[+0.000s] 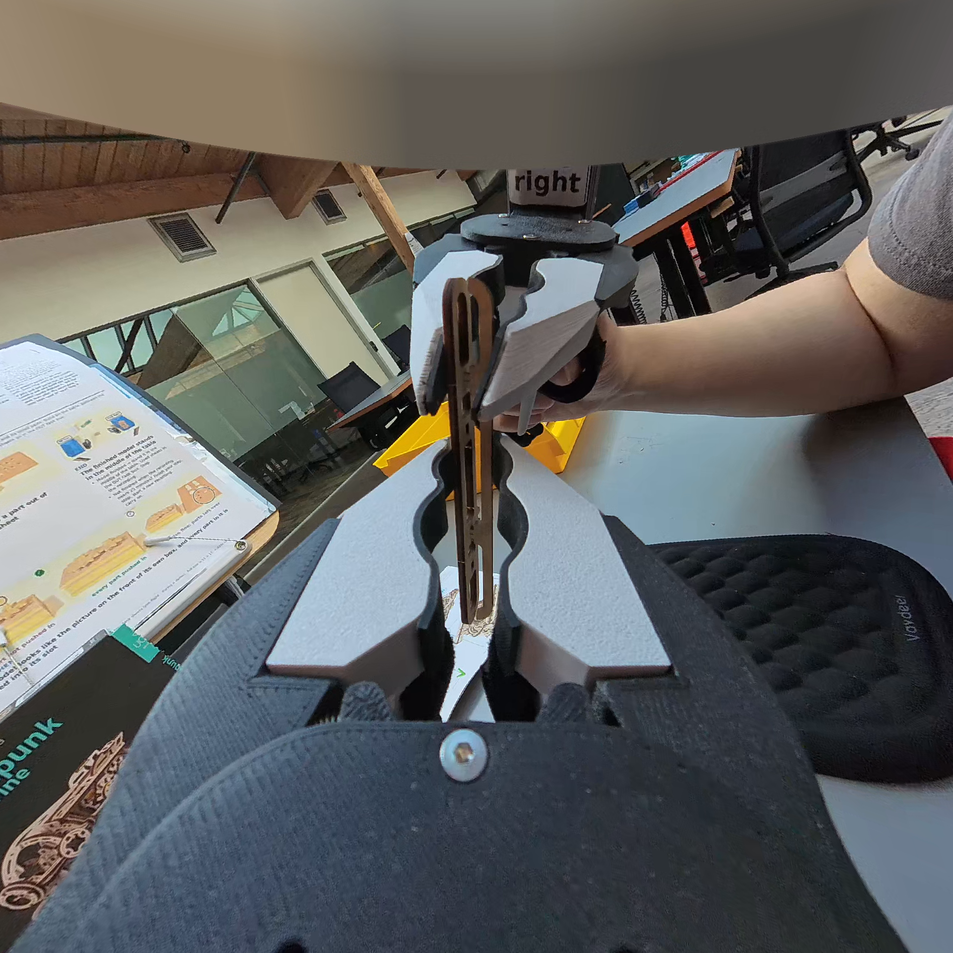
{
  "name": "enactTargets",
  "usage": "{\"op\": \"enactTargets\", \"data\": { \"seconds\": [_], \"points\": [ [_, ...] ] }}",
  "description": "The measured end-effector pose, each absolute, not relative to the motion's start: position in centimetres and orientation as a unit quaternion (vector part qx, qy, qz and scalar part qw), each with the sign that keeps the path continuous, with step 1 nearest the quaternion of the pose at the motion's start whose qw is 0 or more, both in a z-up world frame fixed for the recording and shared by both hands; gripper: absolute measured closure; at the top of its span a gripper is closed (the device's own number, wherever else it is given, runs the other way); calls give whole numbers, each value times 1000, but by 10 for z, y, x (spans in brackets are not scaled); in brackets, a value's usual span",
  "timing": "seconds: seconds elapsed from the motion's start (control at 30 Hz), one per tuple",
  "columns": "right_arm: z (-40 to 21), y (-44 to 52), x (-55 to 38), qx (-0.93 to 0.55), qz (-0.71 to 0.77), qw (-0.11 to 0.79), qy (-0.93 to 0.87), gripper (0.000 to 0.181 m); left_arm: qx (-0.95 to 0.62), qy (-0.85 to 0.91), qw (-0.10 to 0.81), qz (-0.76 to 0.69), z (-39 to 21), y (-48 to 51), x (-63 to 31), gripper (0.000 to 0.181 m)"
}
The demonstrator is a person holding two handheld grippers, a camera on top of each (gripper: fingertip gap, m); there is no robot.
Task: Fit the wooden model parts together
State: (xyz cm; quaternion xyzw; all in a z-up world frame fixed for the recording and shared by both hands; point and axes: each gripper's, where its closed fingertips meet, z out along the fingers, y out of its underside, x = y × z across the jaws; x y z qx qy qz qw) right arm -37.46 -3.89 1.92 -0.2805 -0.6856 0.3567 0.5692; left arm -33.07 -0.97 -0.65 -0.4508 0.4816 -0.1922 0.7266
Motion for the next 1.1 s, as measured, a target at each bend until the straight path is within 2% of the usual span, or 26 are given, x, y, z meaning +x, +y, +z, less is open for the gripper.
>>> {"op": "enactTargets", "data": {
  "seconds": [0.37,0.67,0.83,1.1],
  "points": [
    [17,-37,-374,-277,352,572,-688,171,-454,480,727,-189,-7,-7,-331,170],
    [22,-35,-367,-275,406,543,-682,172,-461,473,734,-160,-8,-3,-335,169],
    [39,-33,-350,-242,434,564,-659,172,-472,461,729,-183,-5,-1,-340,156],
    [43,-38,-341,-220,461,553,-658,171,-468,472,733,-146,-11,1,-337,169]
  ]
}}
